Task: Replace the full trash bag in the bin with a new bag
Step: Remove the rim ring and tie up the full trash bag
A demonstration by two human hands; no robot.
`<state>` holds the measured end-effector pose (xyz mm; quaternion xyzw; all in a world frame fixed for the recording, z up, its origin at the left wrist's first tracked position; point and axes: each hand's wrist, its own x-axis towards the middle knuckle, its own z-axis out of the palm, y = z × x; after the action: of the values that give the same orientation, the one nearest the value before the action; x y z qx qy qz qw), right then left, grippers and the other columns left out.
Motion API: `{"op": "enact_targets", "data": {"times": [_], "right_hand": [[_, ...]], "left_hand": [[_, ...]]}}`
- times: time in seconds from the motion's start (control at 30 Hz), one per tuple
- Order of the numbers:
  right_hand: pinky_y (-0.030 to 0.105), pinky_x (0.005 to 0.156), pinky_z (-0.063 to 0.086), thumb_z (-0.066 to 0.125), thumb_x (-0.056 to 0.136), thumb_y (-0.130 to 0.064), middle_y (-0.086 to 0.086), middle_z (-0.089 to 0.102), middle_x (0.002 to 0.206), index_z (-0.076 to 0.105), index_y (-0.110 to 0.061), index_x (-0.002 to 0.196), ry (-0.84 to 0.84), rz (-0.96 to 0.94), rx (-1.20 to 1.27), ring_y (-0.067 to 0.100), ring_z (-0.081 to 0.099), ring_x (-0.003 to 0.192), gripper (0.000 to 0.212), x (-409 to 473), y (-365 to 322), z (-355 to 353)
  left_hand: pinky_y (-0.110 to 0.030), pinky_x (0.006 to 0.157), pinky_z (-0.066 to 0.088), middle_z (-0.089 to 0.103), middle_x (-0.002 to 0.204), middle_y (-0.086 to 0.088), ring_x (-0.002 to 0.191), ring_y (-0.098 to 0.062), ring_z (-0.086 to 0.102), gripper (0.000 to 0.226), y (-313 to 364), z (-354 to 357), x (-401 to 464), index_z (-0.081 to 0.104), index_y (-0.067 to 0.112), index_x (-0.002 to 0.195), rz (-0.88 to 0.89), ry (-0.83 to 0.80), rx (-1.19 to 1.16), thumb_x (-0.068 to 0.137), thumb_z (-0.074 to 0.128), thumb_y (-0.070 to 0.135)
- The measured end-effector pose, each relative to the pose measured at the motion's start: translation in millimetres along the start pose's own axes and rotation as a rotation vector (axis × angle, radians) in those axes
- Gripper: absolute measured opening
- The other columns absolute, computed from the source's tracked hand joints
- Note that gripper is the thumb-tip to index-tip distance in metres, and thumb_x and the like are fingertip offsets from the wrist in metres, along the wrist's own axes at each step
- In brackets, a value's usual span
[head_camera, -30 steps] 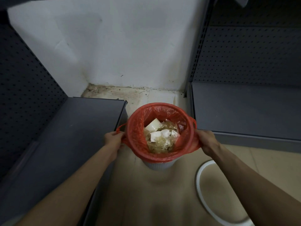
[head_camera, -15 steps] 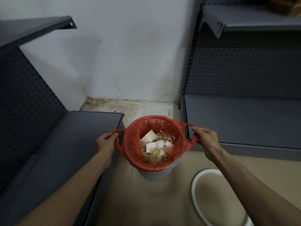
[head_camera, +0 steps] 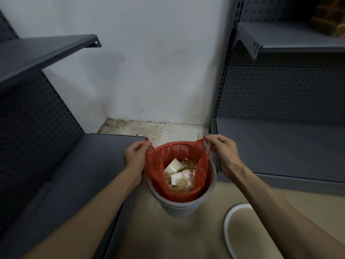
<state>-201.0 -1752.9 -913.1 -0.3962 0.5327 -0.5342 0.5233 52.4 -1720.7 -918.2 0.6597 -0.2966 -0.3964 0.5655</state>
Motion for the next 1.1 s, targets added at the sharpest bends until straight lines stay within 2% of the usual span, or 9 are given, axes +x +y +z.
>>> {"op": "enact_targets", "data": {"times": [0.07,0.23,0.33,0.47,0.6,0.73,0.83,0.97,1.1], "right_hand": [[0.038,0.089,0.053,0.073,0.083,-0.016,0.017,0.071,0.094,0.072,0.005,0.088,-0.026,-0.019,0.02,0.024,0.065,0.093,0.021,-2,-5,12],[0.024,0.064,0.056,0.067,0.086,-0.008,0.018,0.074,0.092,0.068,0.005,0.087,-0.084,-0.024,0.174,0.022,0.07,0.089,0.013,-11,-7,38],[0.033,0.074,0.056,0.066,0.088,-0.01,0.018,0.074,0.089,0.07,-0.006,0.083,-0.114,-0.021,0.163,0.025,0.071,0.084,0.007,-14,-5,41],[0.038,0.08,0.056,0.067,0.084,-0.004,0.019,0.073,0.09,0.072,-0.003,0.092,-0.204,-0.006,0.118,0.028,0.067,0.082,0.009,-24,-2,42],[0.042,0.084,0.058,0.061,0.083,-0.001,0.019,0.074,0.095,0.074,-0.006,0.097,-0.349,0.021,0.067,0.034,0.071,0.092,0.02,-39,-7,41],[0.056,0.086,0.053,0.064,0.088,-0.007,0.026,0.071,0.094,0.073,-0.001,0.097,-0.331,0.03,0.04,0.04,0.068,0.087,0.014,-44,-4,42],[0.064,0.077,0.051,0.062,0.09,-0.009,0.025,0.058,0.072,0.063,0.015,0.083,-0.291,0.041,0.034,0.038,0.057,0.07,0.025,-44,1,49],[0.049,0.063,0.055,0.058,0.092,-0.009,0.017,0.051,0.054,0.057,0.006,0.06,-0.229,0.037,0.003,0.033,0.056,0.057,0.035,-41,7,55],[0.041,0.056,0.053,0.057,0.096,-0.015,0.014,0.053,0.053,0.068,0.004,0.079,-0.279,0.105,0.145,0.026,0.053,0.05,0.028,-40,8,52]], "left_hand": [[-0.026,0.077,0.056,0.074,0.097,-0.001,0.09,-0.014,0.068,0.02,12,7,-1,0.076,0.016,0.103,0.049,-0.013,0.004,0.084,0.074,0.022],[-0.025,0.085,0.054,0.073,0.097,0.008,0.095,-0.009,0.067,0.013,38,31,-12,0.077,0.017,0.097,0.227,-0.139,0.041,0.084,0.075,0.019],[-0.021,0.086,0.052,0.073,0.095,0.009,0.092,-0.004,0.068,0.01,44,47,-23,0.074,0.018,0.091,0.361,-0.293,0.096,0.085,0.074,0.01],[-0.017,0.071,0.054,0.073,0.092,0.003,0.082,-0.007,0.072,0.012,36,58,-33,0.073,0.024,0.093,0.409,-0.47,0.166,0.089,0.069,0.014],[-0.021,0.086,0.054,0.055,0.116,0.0,0.1,-0.009,0.065,0.02,24,65,-34,0.072,0.013,0.111,0.462,-0.512,0.329,0.095,0.061,0.015],[-0.018,0.092,0.048,0.051,0.12,-0.001,0.108,-0.012,0.059,0.025,26,67,-33,0.069,0.012,0.119,0.435,-0.557,0.389,0.099,0.054,0.014],[-0.013,0.071,0.052,0.053,0.121,-0.003,0.085,-0.01,0.064,0.024,27,71,-37,0.07,0.009,0.114,0.35,-0.593,0.356,0.099,0.051,0.009],[-0.007,0.059,0.047,0.057,0.119,-0.005,0.06,0.002,0.061,0.025,27,70,-41,0.072,0.01,0.106,0.289,-0.636,0.317,0.096,0.05,0.001],[-0.027,0.065,0.058,0.068,0.087,-0.011,0.065,-0.017,0.069,0.04,22,56,-36,0.06,0.013,0.103,0.222,-0.623,0.219,0.072,0.065,-0.011]]}}
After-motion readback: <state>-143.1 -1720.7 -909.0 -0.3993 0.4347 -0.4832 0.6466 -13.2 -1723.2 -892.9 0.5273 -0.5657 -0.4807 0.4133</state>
